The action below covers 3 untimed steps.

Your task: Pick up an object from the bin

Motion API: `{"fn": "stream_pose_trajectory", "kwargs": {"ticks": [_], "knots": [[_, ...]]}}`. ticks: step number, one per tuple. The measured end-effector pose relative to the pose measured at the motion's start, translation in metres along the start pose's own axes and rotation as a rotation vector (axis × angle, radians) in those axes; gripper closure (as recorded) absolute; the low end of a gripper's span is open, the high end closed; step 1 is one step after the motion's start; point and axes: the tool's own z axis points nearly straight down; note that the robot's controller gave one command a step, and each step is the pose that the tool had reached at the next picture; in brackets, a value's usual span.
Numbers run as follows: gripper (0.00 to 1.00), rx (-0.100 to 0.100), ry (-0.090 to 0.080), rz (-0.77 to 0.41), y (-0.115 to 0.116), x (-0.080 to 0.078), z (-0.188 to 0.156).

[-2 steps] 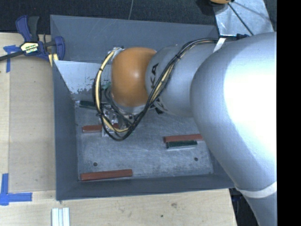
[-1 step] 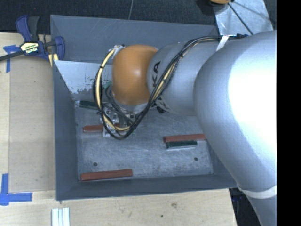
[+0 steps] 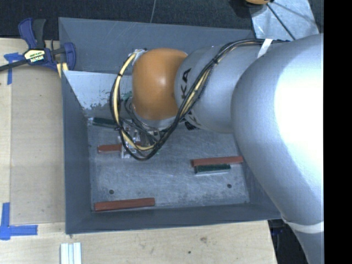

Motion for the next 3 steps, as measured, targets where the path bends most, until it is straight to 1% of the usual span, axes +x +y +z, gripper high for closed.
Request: {"fn": "stream_pose_trajectory", "kwargs": {"ticks": [1,3], "knots": [[1.0,-0.001,-0.002,0.0,0.0,-0.001,-0.015],[1.0,-0.002,-0.005,0.0,0.0,-0.002,-0.032]]}}
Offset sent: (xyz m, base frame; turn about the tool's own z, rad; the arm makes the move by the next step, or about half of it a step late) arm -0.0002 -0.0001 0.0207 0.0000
